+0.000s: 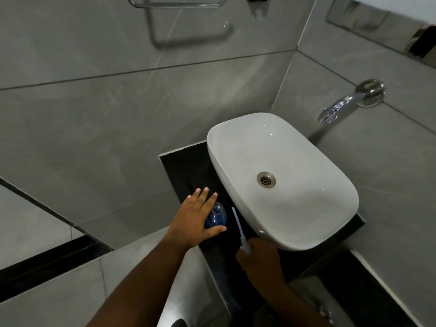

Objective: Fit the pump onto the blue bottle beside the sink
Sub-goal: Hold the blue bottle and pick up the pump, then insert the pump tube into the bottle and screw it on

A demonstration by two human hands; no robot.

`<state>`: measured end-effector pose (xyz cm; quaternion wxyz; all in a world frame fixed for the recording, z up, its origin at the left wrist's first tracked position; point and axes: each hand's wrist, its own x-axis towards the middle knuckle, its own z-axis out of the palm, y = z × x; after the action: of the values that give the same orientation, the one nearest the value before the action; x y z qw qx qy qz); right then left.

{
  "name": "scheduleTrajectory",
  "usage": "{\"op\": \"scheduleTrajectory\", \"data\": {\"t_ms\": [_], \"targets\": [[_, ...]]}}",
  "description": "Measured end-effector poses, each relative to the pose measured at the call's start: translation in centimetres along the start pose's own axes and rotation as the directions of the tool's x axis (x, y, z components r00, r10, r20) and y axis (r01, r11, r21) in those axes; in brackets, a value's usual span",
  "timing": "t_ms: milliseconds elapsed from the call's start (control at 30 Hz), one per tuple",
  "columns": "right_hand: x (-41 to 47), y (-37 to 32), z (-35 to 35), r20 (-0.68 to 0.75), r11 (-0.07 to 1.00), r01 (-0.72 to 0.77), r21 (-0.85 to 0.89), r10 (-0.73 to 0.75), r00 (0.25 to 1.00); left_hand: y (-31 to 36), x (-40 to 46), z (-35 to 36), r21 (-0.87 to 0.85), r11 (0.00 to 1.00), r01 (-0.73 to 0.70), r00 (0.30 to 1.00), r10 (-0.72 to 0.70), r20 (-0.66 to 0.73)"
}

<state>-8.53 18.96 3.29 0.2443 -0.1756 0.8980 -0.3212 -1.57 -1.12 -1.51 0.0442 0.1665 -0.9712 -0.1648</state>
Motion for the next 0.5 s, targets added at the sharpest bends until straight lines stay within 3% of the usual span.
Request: {"op": "scheduleTrajectory", "data": {"t_ms": [133,500], "targets": [[-0.1,-2.4,-2.9,-0.128,0.966,0.221,-0.132,-0.238,0.963,-0.1,0.1,-0.1,0.061,0.998,-0.012,1.000,0.013,-0.020],[2.3,-7.7,-9.6,0.016,0.841,0.457,-0.289,-0.473,0.881,-0.2,-0.1,0.4,0.019,0.999,0.027,1.000,-0.027,-0.010]]}}
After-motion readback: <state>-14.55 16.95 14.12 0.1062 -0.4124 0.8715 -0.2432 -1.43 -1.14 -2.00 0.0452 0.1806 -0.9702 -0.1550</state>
